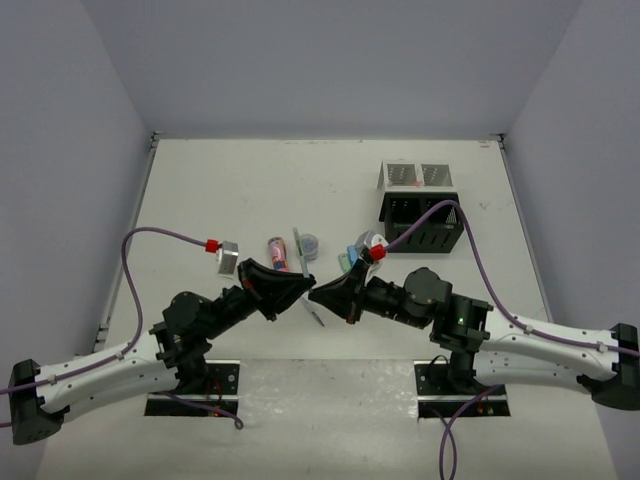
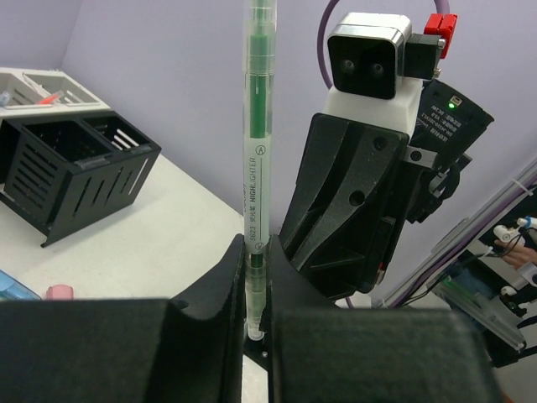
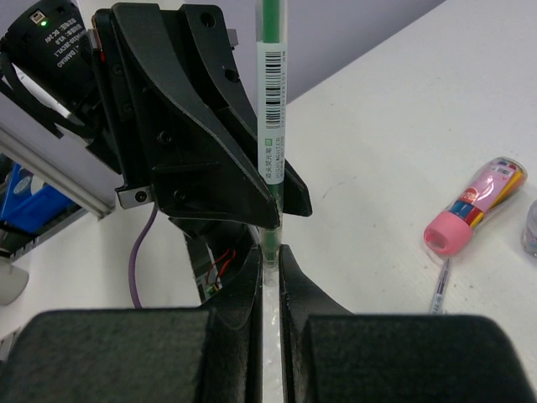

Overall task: Sort the stationery into containers
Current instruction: Close the pen cap on the pen.

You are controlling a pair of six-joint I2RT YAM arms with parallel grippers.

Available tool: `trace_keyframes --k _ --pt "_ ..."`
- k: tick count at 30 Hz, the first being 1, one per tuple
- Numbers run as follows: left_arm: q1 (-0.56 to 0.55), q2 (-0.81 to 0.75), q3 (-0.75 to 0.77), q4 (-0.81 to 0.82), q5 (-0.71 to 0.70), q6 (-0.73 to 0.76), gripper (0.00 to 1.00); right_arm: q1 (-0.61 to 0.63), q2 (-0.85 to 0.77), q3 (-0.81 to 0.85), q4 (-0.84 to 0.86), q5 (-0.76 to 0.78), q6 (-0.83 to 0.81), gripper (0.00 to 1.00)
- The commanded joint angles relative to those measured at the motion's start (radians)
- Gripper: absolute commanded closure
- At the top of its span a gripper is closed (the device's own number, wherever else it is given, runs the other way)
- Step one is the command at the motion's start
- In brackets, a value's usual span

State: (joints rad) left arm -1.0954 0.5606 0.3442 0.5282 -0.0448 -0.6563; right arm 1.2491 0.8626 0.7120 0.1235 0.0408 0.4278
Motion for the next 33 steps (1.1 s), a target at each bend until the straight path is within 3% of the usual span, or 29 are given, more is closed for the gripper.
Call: trace_keyframes --k 1,18,23,33 --pt "-0.001 -0.001 0.042 -0.004 0.013 0.02 0.99 0.0 -0.001 0.036 0.046 0.009 -0.018 1.0" --pt "-0.003 0.02 0.037 0.012 0.096 0.0 1.0 0.0 -0.025 0.073 0.065 0.023 -0.025 1.0" --pt "-0.001 0.037 0.024 0.032 0.111 -0.002 1.0 -0.001 -0.045 0.081 0.073 0.111 -0.015 1.0" --pt "-0.004 0.049 -0.034 0.076 0.121 -0.028 1.0 -0.031 -0.008 0.191 0.038 0.109 -0.055 1.0"
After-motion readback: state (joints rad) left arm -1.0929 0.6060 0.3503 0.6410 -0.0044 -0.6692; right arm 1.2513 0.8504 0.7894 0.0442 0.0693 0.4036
